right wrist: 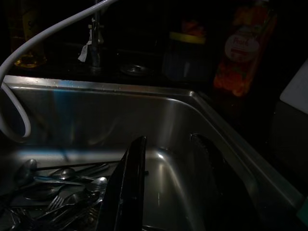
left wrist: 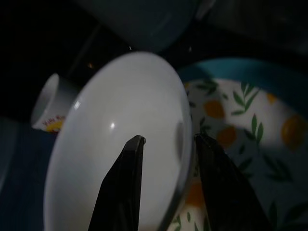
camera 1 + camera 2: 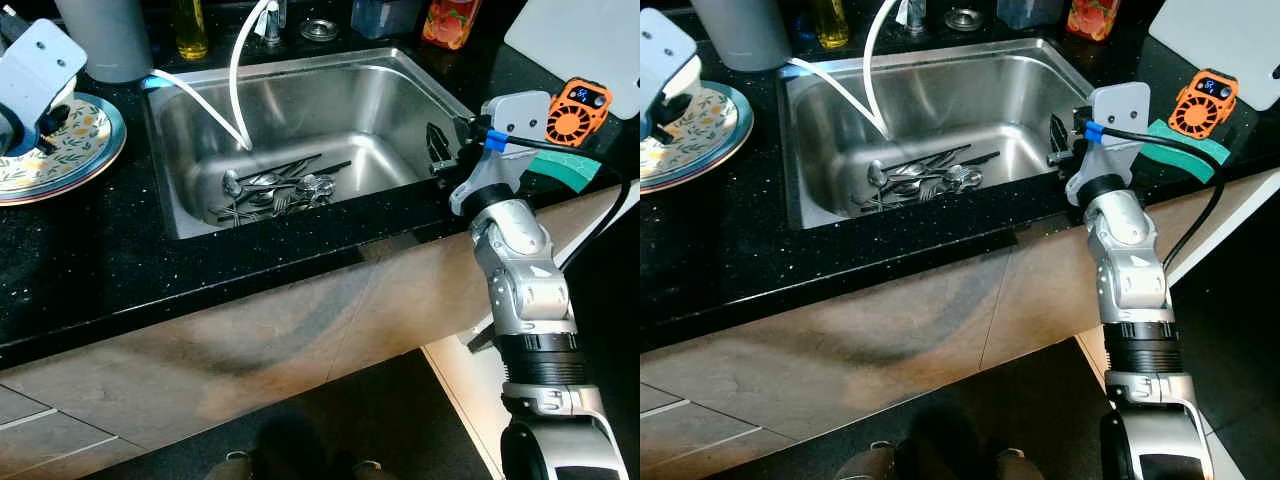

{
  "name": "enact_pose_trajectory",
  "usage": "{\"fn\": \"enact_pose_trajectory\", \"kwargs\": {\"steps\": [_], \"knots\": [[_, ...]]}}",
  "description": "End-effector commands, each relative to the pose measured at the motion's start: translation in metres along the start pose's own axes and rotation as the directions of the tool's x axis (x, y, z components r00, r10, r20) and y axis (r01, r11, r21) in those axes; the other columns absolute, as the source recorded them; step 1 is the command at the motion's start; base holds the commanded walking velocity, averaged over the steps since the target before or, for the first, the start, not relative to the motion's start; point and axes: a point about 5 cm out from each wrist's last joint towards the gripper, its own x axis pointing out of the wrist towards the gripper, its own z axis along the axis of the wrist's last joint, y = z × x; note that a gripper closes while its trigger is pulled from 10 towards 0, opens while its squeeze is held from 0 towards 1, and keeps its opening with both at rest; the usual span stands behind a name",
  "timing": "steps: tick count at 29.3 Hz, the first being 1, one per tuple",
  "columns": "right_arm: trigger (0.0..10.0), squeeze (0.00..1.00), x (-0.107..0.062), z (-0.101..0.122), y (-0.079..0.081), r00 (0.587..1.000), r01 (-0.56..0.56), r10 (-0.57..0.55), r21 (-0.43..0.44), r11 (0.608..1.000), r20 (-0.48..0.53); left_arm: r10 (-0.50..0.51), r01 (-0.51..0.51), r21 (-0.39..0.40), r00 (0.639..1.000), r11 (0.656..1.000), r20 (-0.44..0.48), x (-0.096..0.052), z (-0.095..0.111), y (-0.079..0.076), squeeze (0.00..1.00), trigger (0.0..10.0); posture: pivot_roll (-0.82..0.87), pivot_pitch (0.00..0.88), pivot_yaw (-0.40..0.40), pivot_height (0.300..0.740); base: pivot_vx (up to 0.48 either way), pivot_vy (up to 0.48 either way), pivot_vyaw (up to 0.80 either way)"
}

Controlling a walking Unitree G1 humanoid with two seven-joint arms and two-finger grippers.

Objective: Kitchen organization

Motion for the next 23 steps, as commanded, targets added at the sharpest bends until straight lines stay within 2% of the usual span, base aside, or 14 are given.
{"fn": "enact_pose_trajectory", "kwargs": {"steps": [1,2,3,4,5,10,11,12,15,18,19,20,21,23], "knots": [[10.0,0.0,0.0,0.003,-0.002,1.0,0.006,-0.006,-0.001,1.0,0.01,-0.001,0.0,-0.004,0.999,1.0,-0.042,0.002,-0.011,-0.006,0.0,10.0,0.15,0.175,-0.008,0.74,0.0,0.0,0.0],[10.0,0.0,0.0,0.003,-0.003,1.0,0.006,-0.006,-0.002,1.0,0.011,0.008,-0.007,0.009,0.998,1.0,-0.059,0.003,-0.015,-0.007,0.0,7.5,0.15,0.169,-0.009,0.74,0.0,0.0,0.0],[10.0,0.0,0.0,0.003,-0.003,1.0,0.006,-0.006,-0.002,1.0,0.012,0.012,-0.011,0.021,0.998,1.0,-0.067,0.003,-0.017,-0.009,0.0,4.0,0.15,0.169,-0.009,0.74,0.0,0.0,0.0],[10.0,0.0,0.0,0.003,-0.003,1.0,0.006,-0.006,-0.002,1.0,0.012,0.012,-0.01,0.027,0.997,1.0,-0.071,0.003,-0.018,-0.01,0.0,2.3,0.15,0.166,-0.01,0.74,0.0,0.0,0.0],[10.0,0.0,0.0,0.004,-0.003,1.0,0.006,-0.006,-0.002,1.0,0.013,0.018,-0.016,0.039,0.997,0.999,-0.068,0.004,-0.018,-0.01,0.0,0.0,0.15,0.166,-0.01,0.74,0.0,0.0,0.0],[10.0,0.0,0.001,0.005,-0.002,1.0,0.004,-0.004,-0.003,1.0,0.016,0.05,-0.046,0.086,0.998,0.995,-0.044,0.004,-0.014,-0.009,0.0,0.0,0.15,0.162,-0.012,0.74,0.0,0.0,0.0],[10.0,0.0,0.001,0.005,-0.002,1.0,0.003,-0.003,-0.004,1.0,0.017,0.067,-0.067,0.136,0.998,0.988,0.006,0.004,-0.005,-0.008,0.0,0.0,0.15,0.157,-0.016,0.74,0.0,0.0,0.0],[10.0,0.0,0.001,0.005,-0.002,1.0,0.003,-0.003,-0.004,1.0,0.017,0.067,-0.067,0.136,0.998,0.988,0.006,0.004,-0.005,-0.008,0.0,0.0,0.15,0.157,-0.016,0.74,0.0,0.0,0.0],[10.0,0.0,0.002,0.005,-0.001,1.0,0.0,0.0,-0.004,1.0,0.017,0.079,-0.129,0.233,0.974,0.964,0.212,0.004,0.029,-0.012,0.0,0.0,0.15,0.152,-0.021,0.74,0.0,0.0,0.0],[10.0,0.0,0.003,0.005,0.0,1.0,-0.003,0.003,-0.003,1.0,0.019,0.037,-0.165,0.257,0.898,0.952,0.439,0.001,0.069,-0.029,0.0,0.0,0.15,0.149,-0.024,0.74,0.0,0.0,0.0],[10.0,0.0,0.004,0.005,0.0,1.0,-0.003,0.003,-0.002,1.0,0.019,0.017,-0.157,0.255,0.877,0.954,0.48,0.0,0.077,-0.034,0.0,0.0,0.15,0.149,-0.024,0.74,0.0,0.0,0.0],[10.0,0.0,0.004,0.006,0.001,1.0,-0.005,0.005,-0.002,1.0,0.021,-0.053,-0.107,0.257,0.835,0.961,0.547,-0.003,0.089,-0.048,0.0,7.8,0.15,0.145,-0.026,0.74,0.0,0.0,0.0],[10.0,0.0,0.005,0.006,0.001,1.0,-0.006,0.006,-0.003,1.0,0.024,-0.122,-0.046,0.254,0.785,0.966,0.607,-0.006,0.101,-0.064,0.0,10.0,0.14,0.144,-0.027,0.74,0.0,0.0,0.0],[10.0,0.0,0.005,0.007,0.001,1.0,-0.006,0.006,-0.007,1.0,0.028,-0.261,0.078,0.283,0.669,0.956,0.696,-0.017,0.123,-0.097,0.0,10.0,0.14,0.144,-0.027,0.74,0.0,0.0,0.0]]}}
